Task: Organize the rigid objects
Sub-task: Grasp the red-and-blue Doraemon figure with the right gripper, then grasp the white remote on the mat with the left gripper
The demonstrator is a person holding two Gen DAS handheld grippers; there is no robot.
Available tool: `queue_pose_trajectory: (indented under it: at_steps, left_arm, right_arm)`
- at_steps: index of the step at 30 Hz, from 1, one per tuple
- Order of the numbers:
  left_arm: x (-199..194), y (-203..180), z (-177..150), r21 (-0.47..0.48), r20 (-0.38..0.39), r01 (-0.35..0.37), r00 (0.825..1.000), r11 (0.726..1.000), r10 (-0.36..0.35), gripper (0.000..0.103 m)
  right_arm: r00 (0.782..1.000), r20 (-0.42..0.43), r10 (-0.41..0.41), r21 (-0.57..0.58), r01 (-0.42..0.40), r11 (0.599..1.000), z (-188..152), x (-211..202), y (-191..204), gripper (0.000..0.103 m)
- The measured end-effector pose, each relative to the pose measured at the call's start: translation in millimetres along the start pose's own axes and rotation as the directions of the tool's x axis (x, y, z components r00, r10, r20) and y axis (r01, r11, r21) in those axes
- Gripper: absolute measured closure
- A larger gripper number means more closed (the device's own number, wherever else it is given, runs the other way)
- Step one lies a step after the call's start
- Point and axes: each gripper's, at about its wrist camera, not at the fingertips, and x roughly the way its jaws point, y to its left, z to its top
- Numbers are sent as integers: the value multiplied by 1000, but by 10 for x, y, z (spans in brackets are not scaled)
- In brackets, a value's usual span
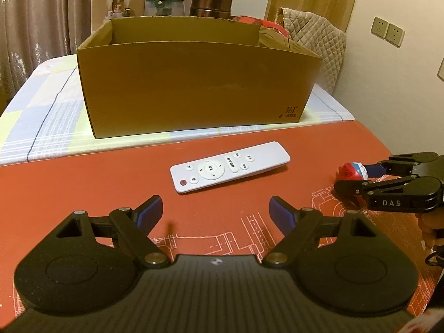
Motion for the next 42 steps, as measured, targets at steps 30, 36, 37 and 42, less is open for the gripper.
queue_pose_trajectory:
  at_steps: [30, 36, 37, 42]
  left_arm:
    - [933, -299, 544, 505, -157, 220, 974, 835, -162, 38]
    - [1092, -322, 614, 483, -200, 267, 961, 834, -192, 48]
    - [1111, -336, 612, 485, -211, 273, 958, 831, -192, 50]
    - [1090, -378, 582, 448, -236, 257, 958, 857, -163, 64]
  right_arm:
    - [996, 71, -54, 149, 43, 988, 459, -104, 16, 61]
    - [996, 64, -58, 162, 46, 986, 448, -83, -3, 61]
    - [996, 63, -57, 166, 46, 985, 447, -80, -8, 61]
    - [996, 65, -60, 177, 47, 983, 444, -81, -20, 61]
